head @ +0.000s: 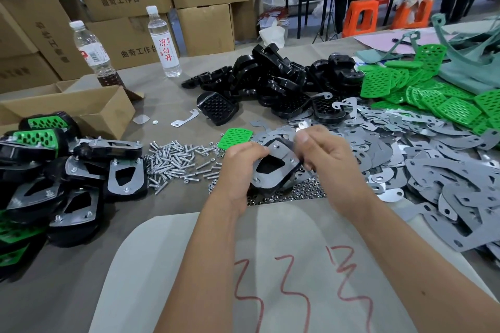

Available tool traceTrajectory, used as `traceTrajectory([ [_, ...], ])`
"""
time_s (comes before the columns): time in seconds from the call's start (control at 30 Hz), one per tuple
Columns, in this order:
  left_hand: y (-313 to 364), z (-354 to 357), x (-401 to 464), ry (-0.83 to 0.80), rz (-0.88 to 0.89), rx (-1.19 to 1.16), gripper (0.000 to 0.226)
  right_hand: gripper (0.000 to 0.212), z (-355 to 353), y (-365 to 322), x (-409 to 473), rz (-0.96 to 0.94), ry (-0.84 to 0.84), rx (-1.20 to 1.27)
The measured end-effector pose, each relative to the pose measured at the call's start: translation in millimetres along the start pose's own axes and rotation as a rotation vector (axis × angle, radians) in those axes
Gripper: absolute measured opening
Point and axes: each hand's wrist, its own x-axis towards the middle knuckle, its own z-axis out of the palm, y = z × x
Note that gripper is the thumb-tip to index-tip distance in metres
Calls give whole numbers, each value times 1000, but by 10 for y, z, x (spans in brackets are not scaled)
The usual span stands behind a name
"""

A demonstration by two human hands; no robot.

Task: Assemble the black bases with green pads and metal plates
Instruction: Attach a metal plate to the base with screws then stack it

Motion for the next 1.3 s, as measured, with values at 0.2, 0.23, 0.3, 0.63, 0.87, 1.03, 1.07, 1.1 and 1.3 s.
traceTrajectory([
  [0.2, 11, -9, 0, -19, 21, 14, 15, 22, 13, 2, -15, -33, -31, -55],
  [0.23, 11, -8, -9, -22, 27, 29, 9, 21, 19, 6, -15, -36, -32, -61],
  [0.3, 6, 1, 2, 12, 6, -21, 11, 31, 23, -12, -14, -33, 20, 8],
  [0.63, 115, -233, 118, 273, 48, -471, 13, 14, 102, -10, -17, -137, -439, -746],
  [0.87, 120, -196, 127, 232, -35, -604, 27, 8, 132, -47, -18, -138, -437, -690],
  [1.03, 62, -175, 130, 218, -8, -428, 40, 13, 45, -32, -16, -81, -87, -213],
  [1.07, 44, -162, 128, 201, 3, -390, 38, 13, 35, -19, -6, -85, -38, -158],
  [1.1, 26, -140, 124, 179, 11, -365, 36, 12, 33, -7, 2, -101, -4, -119],
  [1.3, -52, 10, 103, 134, 1, -324, 39, 17, 24, 56, 9, -96, 82, -37],
])
